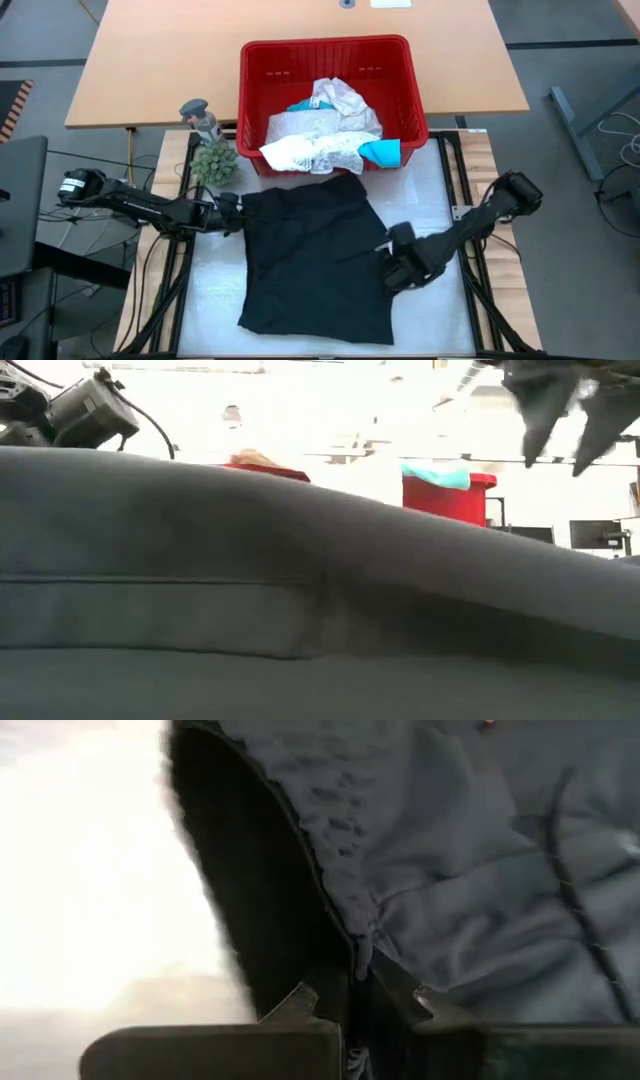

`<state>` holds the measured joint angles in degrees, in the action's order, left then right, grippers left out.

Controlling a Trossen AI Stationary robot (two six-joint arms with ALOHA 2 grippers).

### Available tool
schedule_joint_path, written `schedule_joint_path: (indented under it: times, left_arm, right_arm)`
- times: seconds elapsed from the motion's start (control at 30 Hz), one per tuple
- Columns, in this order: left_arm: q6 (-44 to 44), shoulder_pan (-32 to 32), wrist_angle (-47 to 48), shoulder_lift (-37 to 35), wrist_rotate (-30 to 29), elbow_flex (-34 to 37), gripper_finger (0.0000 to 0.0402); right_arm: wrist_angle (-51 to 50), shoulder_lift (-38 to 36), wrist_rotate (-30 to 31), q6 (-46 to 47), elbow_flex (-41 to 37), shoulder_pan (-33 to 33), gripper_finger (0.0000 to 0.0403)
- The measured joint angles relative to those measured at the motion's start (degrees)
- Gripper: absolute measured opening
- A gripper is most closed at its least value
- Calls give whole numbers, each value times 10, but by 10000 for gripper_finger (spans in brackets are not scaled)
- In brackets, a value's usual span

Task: Fold Laundry from Bin
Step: Fold the black shorts

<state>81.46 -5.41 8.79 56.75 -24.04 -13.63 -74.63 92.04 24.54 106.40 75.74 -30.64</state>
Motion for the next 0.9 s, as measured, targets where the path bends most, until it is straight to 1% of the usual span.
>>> schedule_joint_path:
  times: [0.07, 0.13, 0.23, 0.33, 0.4, 0.5, 0.7, 0.8, 0.9]
  left_arm:
    - [-30, -5, -25, -9, 7, 0, 11]
    - [-59, -6, -22, -27, 8, 0, 17]
    - [-69, -6, 16, -62, 7, 0, 19]
    - [-48, -6, 81, -94, 8, 0, 19]
    - [-31, -6, 124, -111, 10, 0, 19]
    - [-15, -6, 155, -129, 17, 0, 19]
    - [-6, -6, 159, -165, 8, 0, 18]
    - [-15, -6, 177, -193, 12, 0, 7]
    - [-11, -6, 233, -222, 11, -13, 3]
  right_arm:
    - [31, -11, -2, -49, -7, 21, 274]
    - [70, -7, -6, -92, -20, 38, 274]
    - [138, 19, -6, -149, -35, 52, 269]
    - [197, 55, -23, -190, -48, 64, 263]
    - [219, 80, -23, -203, -49, 69, 260]
    - [237, 110, -21, -215, -49, 78, 255]
    - [291, 189, -68, -251, -46, 86, 242]
    - [313, 205, -81, -252, -45, 80, 236]
    - [315, 209, -77, -229, -45, 69, 233]
